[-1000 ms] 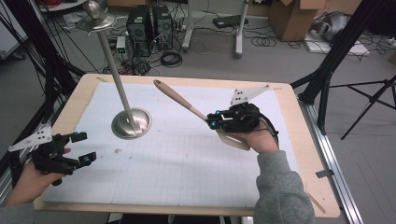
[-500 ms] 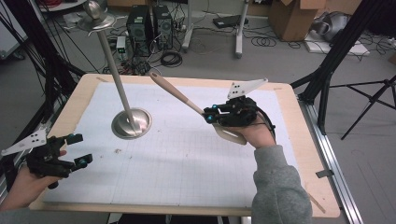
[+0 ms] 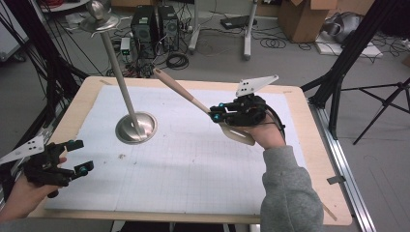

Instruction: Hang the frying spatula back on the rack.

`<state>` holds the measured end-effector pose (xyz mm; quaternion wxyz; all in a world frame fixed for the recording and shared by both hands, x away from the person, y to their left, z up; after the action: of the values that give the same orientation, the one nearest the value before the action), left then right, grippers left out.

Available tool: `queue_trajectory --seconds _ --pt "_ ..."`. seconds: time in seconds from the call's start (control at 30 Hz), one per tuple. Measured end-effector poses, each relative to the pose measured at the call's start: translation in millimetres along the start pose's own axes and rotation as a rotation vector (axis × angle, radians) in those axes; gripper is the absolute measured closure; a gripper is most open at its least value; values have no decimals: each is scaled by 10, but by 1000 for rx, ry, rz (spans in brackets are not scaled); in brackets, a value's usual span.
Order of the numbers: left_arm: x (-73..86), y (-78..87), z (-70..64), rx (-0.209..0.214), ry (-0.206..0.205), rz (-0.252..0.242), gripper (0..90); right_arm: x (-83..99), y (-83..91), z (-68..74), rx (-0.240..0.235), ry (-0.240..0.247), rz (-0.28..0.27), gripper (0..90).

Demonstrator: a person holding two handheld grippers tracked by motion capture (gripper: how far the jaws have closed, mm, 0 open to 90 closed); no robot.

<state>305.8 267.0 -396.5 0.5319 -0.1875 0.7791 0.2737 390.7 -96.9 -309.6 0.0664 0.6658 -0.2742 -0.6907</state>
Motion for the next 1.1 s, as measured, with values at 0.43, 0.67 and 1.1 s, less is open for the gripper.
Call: queue_trajectory --seconds 0.43,0.67,1.1 --pt "25 21 -3 -9 -1 6 18 -160 -13 -24 7 17 -13 770" --pt "31 54 2 -17 0 5 18 -249 -26 -33 7 23 -27 769" --pt "47 99 3 -25 2 3 18 -417 -59 -27 -8 41 -45 769"
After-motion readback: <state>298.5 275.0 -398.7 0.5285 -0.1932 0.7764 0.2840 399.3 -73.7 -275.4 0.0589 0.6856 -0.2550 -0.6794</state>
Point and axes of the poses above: each handheld gripper's, and its own axes: y roughly backward along the jaws, x roughly out of its underside, z roughly to its left, the point moved 10 cm from there along -y, roughly forward along the jaws, and after that the axes turned 5 degrees about y, right-handed, at the moved point
